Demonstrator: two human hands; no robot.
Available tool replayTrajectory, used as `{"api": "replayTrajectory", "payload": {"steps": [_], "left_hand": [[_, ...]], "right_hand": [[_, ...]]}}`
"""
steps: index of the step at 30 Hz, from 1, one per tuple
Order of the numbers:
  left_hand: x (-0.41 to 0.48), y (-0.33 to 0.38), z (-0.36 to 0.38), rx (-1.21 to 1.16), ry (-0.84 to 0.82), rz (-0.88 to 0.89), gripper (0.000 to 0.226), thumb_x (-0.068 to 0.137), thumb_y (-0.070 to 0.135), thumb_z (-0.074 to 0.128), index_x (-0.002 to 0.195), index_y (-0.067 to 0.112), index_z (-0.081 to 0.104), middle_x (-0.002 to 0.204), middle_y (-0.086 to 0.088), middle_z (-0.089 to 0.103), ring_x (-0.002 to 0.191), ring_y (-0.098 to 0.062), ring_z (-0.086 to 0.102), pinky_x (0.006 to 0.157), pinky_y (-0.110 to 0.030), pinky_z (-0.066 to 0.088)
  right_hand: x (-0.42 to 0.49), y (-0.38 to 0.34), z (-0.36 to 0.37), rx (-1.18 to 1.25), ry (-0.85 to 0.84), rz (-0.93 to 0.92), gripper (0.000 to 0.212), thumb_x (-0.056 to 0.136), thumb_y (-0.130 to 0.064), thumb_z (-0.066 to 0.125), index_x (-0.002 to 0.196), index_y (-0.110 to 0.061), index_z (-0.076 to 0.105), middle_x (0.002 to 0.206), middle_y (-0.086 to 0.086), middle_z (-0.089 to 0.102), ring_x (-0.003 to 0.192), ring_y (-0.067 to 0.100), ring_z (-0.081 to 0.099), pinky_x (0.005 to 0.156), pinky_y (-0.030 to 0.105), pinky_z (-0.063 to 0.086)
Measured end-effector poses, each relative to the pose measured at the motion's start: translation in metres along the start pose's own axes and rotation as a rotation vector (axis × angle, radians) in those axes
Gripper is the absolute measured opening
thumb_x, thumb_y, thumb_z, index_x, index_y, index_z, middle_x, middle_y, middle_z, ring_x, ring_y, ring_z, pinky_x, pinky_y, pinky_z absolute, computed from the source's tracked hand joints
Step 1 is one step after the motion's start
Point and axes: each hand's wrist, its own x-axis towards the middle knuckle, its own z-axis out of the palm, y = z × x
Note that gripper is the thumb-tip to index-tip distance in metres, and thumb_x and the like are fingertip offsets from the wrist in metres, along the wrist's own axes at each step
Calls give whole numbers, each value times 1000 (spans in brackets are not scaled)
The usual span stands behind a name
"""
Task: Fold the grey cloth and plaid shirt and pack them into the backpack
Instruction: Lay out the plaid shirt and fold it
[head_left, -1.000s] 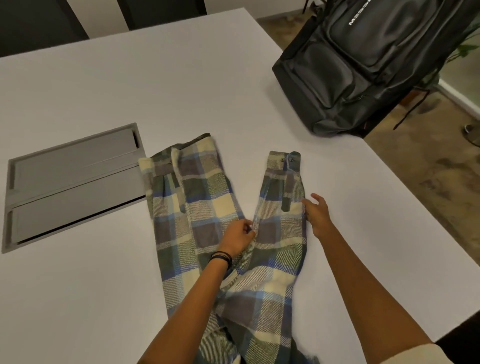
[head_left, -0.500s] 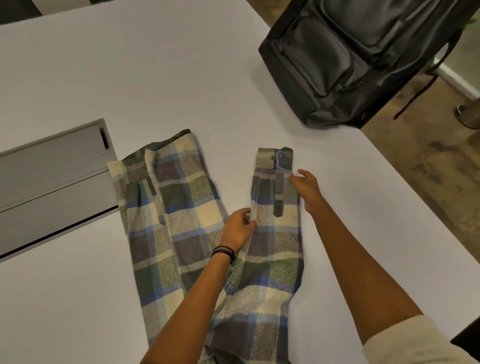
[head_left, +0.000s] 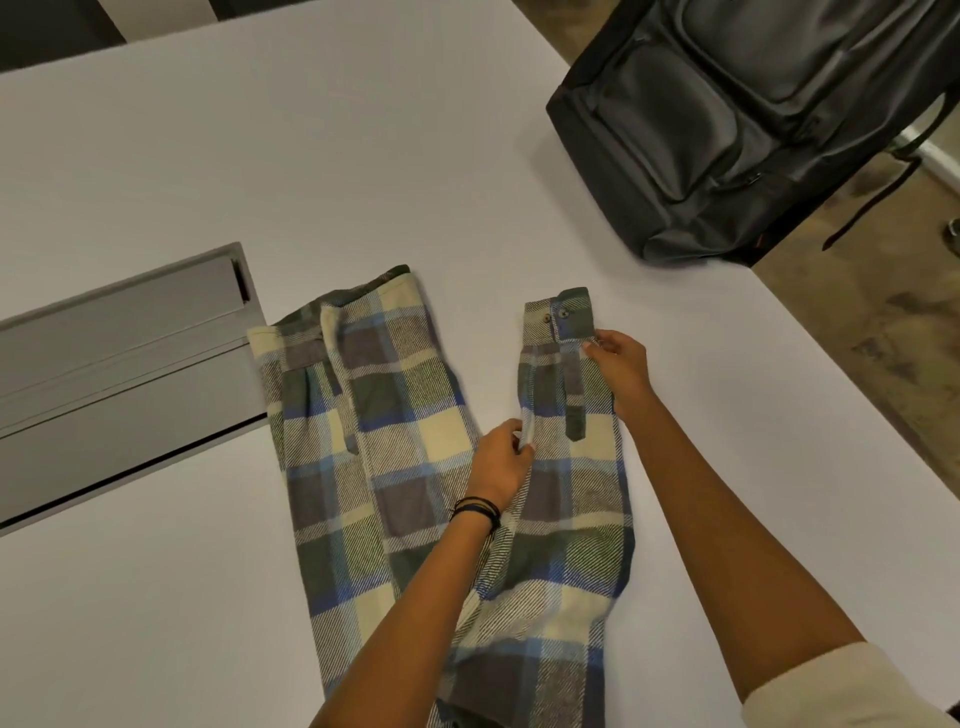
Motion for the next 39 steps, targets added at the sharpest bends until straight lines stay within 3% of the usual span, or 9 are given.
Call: {"api": "replayTrajectory", "payload": {"steps": [6,9,18,22,25,30,33,36,39], "left_hand": [[-8,3,-8,-41,46,48,40,94,9,48,134,11,43,112,-14,59,88,-21,53,74,-21,39],[-16,5,-14,-56,66,85,44,95,8,46,137,16,39,119,-15,56,93,-25,55,77,-22,40],[-37,2,-48,-137,111,148,41,93,7,47,133,14,41,78,3,46,57,-8,41,53,-18,36],[-52,-4,-70,-152,95,146,43,94,11,47,135,14,37,91,-1,51,66,-12,48,57,-19,40],[-65,-10,-83,-172,95,176,42,93,10,48,133,13,37,86,1,51,59,-9,46,51,-16,38],[-89,-16,-102,-238,111,181,47,94,11,49,138,15,32,91,6,47,72,-19,53,71,-35,52],[-98,-22,-109,-263,122,180,41,94,17,50,132,20,36,95,8,46,77,-7,51,72,-23,48],[-105,-34,-106,-262,101,189,28,94,23,52,113,4,49,101,-9,52,90,-16,52,78,-23,41],[-110,-53,-98,-301,-47,101,38,89,39,58,114,11,51,115,-12,53,105,-25,53,94,-41,44]], "right_hand": [[-15,-16,6,8,28,-80,29,91,-13,56,119,-7,58,117,8,60,100,20,55,87,33,48],[-21,-27,9,24,19,-76,28,92,-14,55,119,-8,58,119,9,61,103,25,58,91,39,50],[-50,-58,25,103,-45,-110,24,93,-12,53,116,-10,57,114,10,62,105,28,60,93,45,51],[-68,-70,39,110,-91,-130,24,93,-13,52,117,-12,57,117,9,62,106,28,60,94,47,50],[-82,-78,50,108,-125,-146,24,93,-13,51,117,-13,57,118,8,61,107,27,59,95,47,49],[-103,-89,65,114,-174,-173,24,93,-12,50,117,-12,58,118,9,62,107,28,58,96,48,48],[-113,-98,72,138,-195,-189,23,94,-12,48,113,-13,60,115,9,62,108,29,57,95,46,48],[-122,-111,77,165,-212,-222,23,95,-12,46,113,-13,60,113,8,63,104,25,58,83,36,51],[-131,-120,81,196,-235,-249,22,95,-11,44,111,-11,60,102,5,64,89,18,61,66,26,50]]}}
